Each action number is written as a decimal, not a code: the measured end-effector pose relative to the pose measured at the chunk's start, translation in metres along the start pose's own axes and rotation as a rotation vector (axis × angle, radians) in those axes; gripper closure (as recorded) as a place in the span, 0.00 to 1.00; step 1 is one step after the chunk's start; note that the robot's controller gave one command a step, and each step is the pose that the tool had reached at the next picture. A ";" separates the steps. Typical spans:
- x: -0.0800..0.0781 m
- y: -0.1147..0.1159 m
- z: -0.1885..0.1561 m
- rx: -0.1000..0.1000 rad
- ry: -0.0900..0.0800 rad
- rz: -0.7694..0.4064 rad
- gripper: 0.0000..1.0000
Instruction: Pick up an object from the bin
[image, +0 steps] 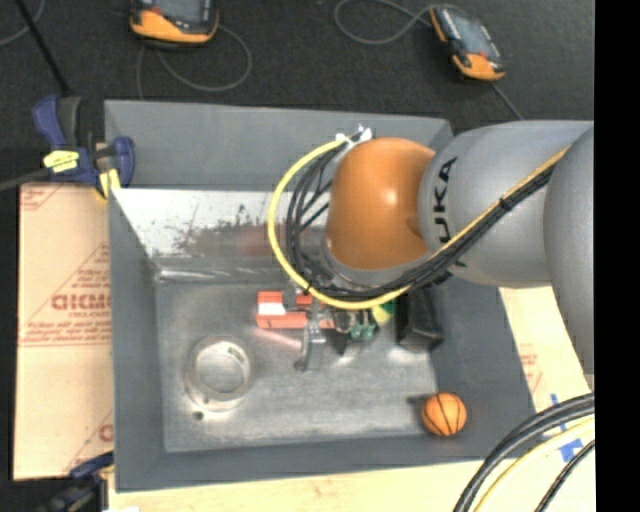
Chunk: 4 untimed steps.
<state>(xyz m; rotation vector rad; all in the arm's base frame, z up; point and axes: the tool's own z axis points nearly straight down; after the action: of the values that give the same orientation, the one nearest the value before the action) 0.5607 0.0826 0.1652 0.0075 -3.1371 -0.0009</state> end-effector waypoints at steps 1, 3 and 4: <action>-0.001 0.000 -0.005 -0.001 -0.007 0.002 0.00; -0.019 -0.037 -0.024 0.004 -0.009 -0.124 0.00; -0.050 -0.049 -0.024 0.000 -0.009 -0.069 0.00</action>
Offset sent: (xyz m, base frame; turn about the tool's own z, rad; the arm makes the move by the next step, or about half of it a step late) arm 0.0395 -0.0645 0.0447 -0.0440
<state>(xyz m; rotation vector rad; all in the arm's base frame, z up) 0.6111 0.0341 0.1889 0.1157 -3.1444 -0.0015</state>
